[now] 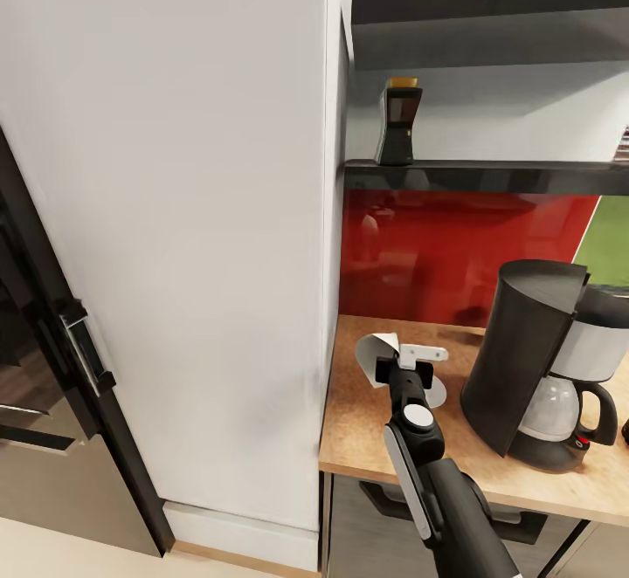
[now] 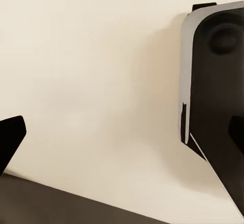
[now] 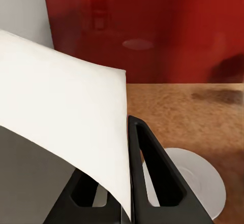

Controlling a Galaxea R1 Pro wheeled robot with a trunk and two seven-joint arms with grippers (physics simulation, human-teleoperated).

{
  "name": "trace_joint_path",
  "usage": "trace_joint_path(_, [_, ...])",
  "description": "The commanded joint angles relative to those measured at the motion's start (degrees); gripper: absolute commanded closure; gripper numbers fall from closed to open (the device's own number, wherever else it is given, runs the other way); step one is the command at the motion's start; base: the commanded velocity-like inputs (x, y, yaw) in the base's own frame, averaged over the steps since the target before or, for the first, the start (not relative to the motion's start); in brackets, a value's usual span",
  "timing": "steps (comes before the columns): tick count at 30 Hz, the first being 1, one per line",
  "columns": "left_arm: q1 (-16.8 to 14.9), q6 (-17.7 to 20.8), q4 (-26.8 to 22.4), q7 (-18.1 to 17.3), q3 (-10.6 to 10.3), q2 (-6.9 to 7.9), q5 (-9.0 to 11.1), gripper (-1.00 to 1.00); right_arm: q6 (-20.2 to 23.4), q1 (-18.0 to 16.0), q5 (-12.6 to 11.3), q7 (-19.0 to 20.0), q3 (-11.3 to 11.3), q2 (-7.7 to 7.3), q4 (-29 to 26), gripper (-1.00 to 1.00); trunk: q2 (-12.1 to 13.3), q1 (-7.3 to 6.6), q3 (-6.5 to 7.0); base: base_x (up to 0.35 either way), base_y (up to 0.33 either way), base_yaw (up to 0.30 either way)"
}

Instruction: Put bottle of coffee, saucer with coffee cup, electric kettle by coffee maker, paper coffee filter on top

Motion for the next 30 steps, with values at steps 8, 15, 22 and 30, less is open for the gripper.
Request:
trace_joint_path(8, [-0.5, -12.4, -1.8, -1.1, 0.3, -0.01, -0.5, -1.00, 0.4, -0.1, 0.0, -0.3, 0.2, 0.04, 0.0, 1.00, -0.1, 0.03, -0.11, -0.016, 0.005, 0.000])
trace_joint_path(15, [-2.4, -15.5, -9.2, -1.9, 0.2, 0.18, -0.5, -1.00, 0.4, -0.1, 0.0, -0.2, 0.2, 0.05, 0.0, 1.00, -0.1, 0.03, -0.11, -0.173, 0.118, 0.000])
trace_joint_path(22, [-2.9, -15.9, -17.1, -7.6, 0.2, 0.47, 0.0, -1.00, 0.4, -0.1, -0.1, -0.2, 0.3, 0.05, 0.0, 1.00, -0.1, 0.03, -0.11, -0.021, 0.026, -0.144])
trace_joint_path(30, [-3.3, -16.7, -18.3, -13.2, 0.2, 0.68, 3.2, -1.00, 0.4, -0.1, 0.0, -0.2, 2.0, 0.05, 0.0, 1.00, -0.1, 0.03, -0.11, -0.001, 0.001, -0.290])
